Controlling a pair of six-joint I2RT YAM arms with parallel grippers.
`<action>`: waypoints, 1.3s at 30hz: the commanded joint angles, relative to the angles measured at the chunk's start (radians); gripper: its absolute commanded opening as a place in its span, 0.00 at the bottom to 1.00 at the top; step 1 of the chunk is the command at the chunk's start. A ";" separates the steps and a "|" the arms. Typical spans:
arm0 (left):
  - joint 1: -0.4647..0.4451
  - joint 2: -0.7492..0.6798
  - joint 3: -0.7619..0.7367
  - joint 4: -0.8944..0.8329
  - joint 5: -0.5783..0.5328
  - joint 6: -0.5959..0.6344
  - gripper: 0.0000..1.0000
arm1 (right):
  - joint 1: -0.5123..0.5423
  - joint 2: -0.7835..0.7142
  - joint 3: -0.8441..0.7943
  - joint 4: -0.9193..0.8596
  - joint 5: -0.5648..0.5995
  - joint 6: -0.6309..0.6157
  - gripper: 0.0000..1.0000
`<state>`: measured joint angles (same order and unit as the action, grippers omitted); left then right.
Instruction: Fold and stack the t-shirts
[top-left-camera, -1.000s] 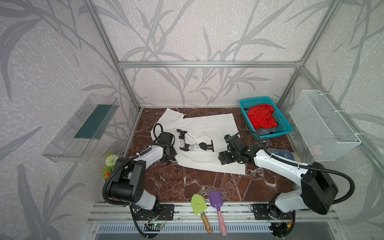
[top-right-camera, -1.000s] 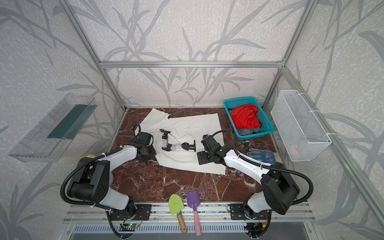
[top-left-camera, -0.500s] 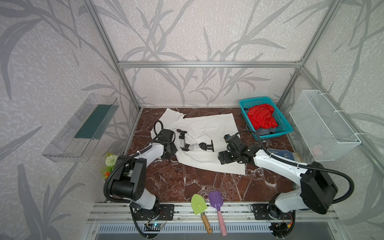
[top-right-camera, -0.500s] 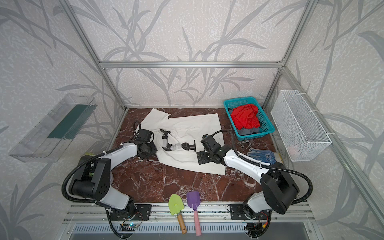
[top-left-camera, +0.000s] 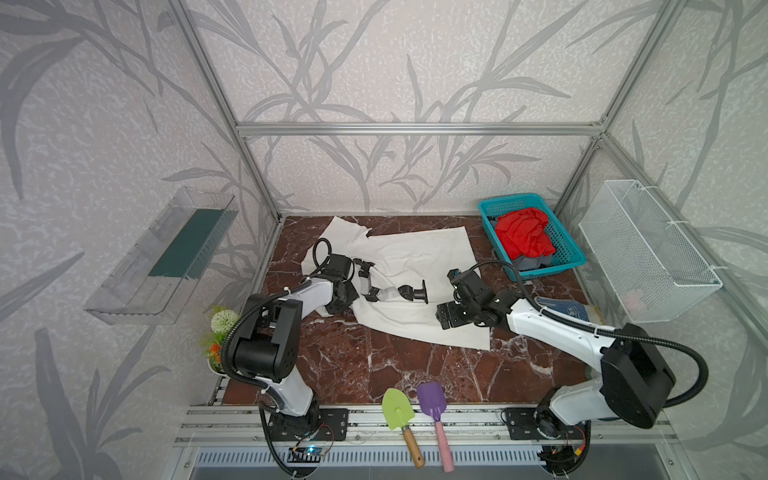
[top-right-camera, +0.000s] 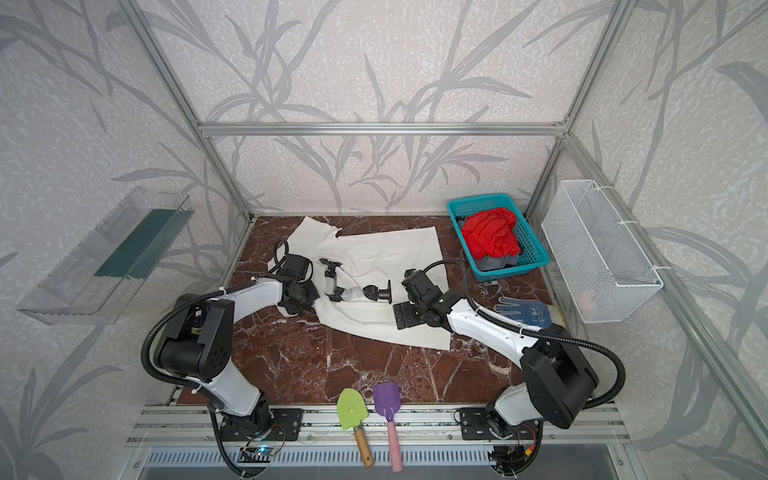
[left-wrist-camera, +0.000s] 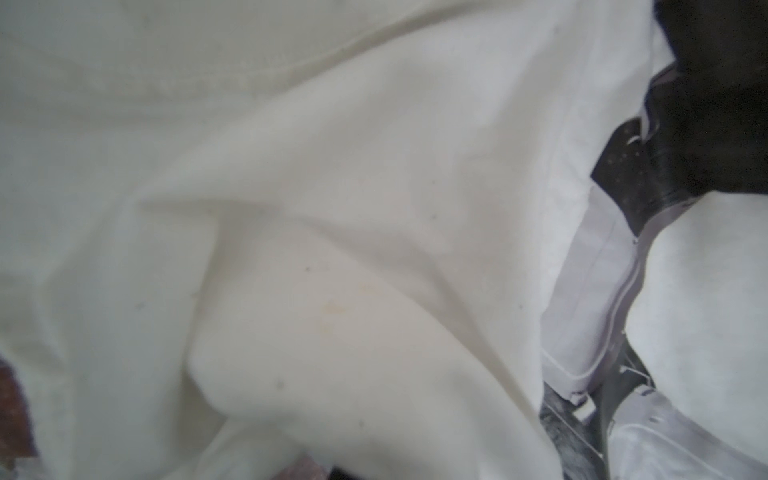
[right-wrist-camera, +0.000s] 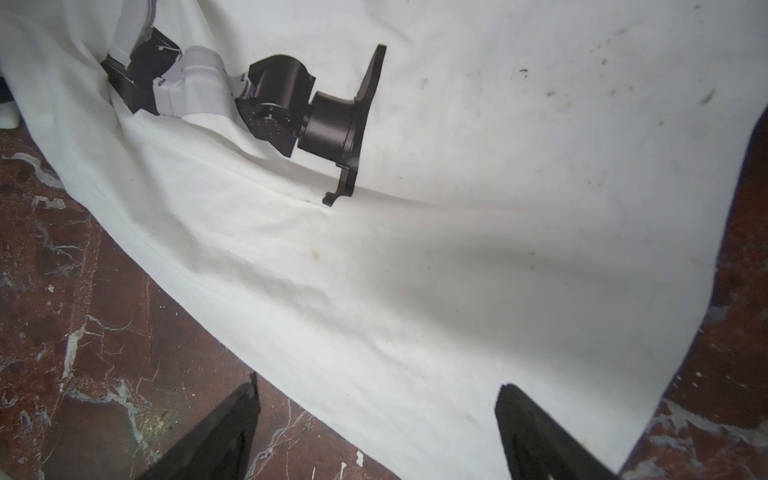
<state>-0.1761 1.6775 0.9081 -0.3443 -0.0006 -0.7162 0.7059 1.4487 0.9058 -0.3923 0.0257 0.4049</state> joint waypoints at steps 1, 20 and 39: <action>-0.008 -0.035 -0.018 -0.062 -0.014 0.005 0.00 | 0.005 0.002 0.021 -0.015 0.006 -0.016 0.90; -0.010 -0.552 -0.159 -0.488 -0.072 0.040 0.00 | -0.175 0.205 0.013 -0.088 -0.026 0.102 0.90; -0.041 -0.472 -0.191 -0.263 0.126 -0.006 0.00 | -0.260 0.105 -0.009 -0.110 0.055 0.062 0.90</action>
<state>-0.1959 1.1561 0.7040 -0.7013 0.0742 -0.7013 0.4278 1.6161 0.8948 -0.4702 0.0475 0.4816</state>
